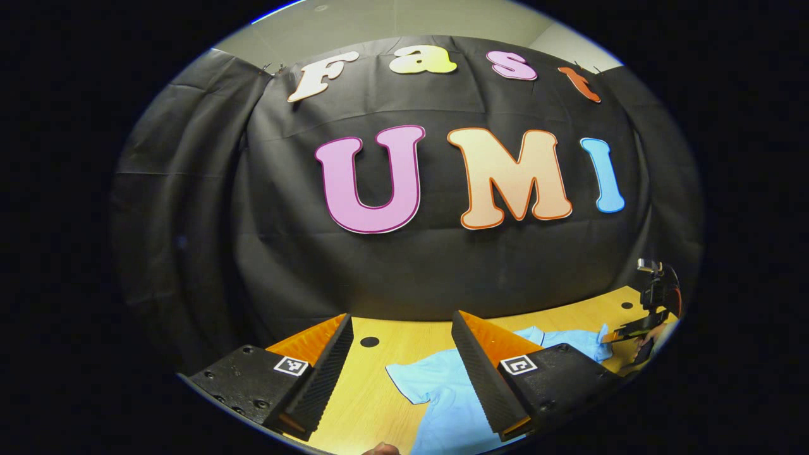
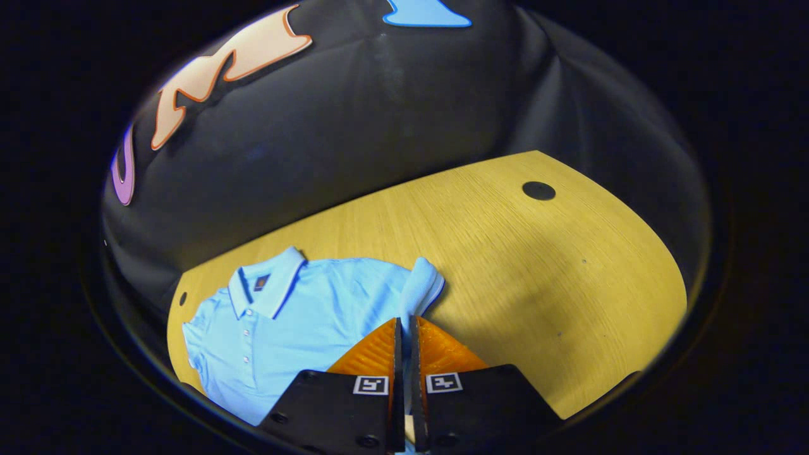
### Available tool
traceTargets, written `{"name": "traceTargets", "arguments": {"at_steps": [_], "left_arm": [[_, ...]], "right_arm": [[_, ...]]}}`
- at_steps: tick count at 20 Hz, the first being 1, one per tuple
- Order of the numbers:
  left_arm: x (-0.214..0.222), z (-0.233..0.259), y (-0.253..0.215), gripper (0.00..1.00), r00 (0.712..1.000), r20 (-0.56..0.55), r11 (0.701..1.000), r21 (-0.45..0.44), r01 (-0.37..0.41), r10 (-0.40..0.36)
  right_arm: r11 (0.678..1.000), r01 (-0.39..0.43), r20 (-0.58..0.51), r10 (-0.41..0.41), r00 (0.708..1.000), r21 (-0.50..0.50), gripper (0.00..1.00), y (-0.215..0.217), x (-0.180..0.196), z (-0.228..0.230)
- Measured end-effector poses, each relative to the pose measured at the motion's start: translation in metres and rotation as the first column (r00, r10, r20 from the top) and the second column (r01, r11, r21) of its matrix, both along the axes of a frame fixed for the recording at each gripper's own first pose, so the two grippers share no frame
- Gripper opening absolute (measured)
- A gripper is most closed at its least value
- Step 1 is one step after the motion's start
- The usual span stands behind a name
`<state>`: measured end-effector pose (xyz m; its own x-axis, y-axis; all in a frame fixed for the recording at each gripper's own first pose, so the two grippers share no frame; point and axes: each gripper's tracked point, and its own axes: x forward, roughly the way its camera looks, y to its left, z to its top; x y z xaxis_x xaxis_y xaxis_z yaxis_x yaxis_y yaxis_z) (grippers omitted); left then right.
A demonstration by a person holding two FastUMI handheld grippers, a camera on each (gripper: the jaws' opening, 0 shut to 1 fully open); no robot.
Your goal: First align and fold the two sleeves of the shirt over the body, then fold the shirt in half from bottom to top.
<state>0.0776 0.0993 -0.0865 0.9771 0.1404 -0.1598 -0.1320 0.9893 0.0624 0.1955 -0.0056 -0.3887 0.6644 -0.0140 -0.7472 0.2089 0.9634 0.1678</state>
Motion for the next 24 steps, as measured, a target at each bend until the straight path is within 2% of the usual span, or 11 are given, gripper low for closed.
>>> {"name": "traceTargets", "arguments": {"at_steps": [8, 11, 12, 14, 15, 16, 19, 20, 23, 24], "left_arm": [[-0.002, -0.011, 0.009, 0.94, 0.999, -0.029, 1.000, -0.023, -0.019, 0.018], [-0.003, -0.018, 0.017, 0.94, 0.999, -0.040, 0.999, -0.032, -0.033, 0.032], [-0.002, -0.021, 0.019, 0.94, 0.998, -0.046, 0.999, -0.038, -0.038, 0.037], [0.001, -0.032, 0.024, 0.94, 0.997, -0.067, 0.998, -0.046, -0.049, 0.046], [0.003, -0.036, 0.026, 0.94, 0.996, -0.074, 0.998, -0.045, -0.050, 0.047], [0.006, -0.040, 0.027, 0.94, 0.996, -0.079, 0.998, -0.037, -0.051, 0.048], [0.021, -0.057, 0.027, 0.94, 0.995, -0.091, 0.999, -0.033, -0.042, 0.039], [0.026, -0.064, 0.025, 0.94, 0.995, -0.096, 0.998, -0.046, -0.039, 0.035], [0.043, -0.091, 0.015, 0.94, 0.992, -0.121, 0.995, -0.097, -0.035, 0.023], [0.048, -0.100, 0.015, 0.94, 0.991, -0.133, 0.994, -0.106, -0.038, 0.024]], "right_arm": [[0.986, -0.105, 0.014, 0.104, 0.995, 0.132, 0.07, 0.090, -0.002, 0.002], [0.981, -0.103, 0.001, 0.104, 0.995, 0.162, 0.07, 0.109, 0.001, -0.004], [0.981, -0.101, 0.002, 0.102, 0.995, 0.167, 0.11, 0.112, 0.001, -0.006], [0.976, -0.099, -0.012, 0.104, 0.995, 0.195, 0.07, 0.123, -0.003, -0.009], [0.971, -0.101, -0.021, 0.108, 0.994, 0.217, 0.16, 0.126, -0.004, -0.004], [0.964, -0.114, -0.016, 0.121, 0.993, 0.242, 0.03, 0.132, -0.006, -0.002], [0.966, -0.159, 0.038, 0.154, 0.987, 0.204, 0.86, 0.128, -0.005, 0.014], [0.968, -0.172, 0.052, 0.166, 0.985, 0.183, 0.94, 0.123, -0.010, 0.024], [0.968, -0.207, 0.107, 0.193, 0.975, 0.141, 0.95, 0.113, -0.019, 0.052], [0.968, -0.218, 0.118, 0.204, 0.972, 0.121, 0.85, 0.108, -0.025, 0.057]]}}
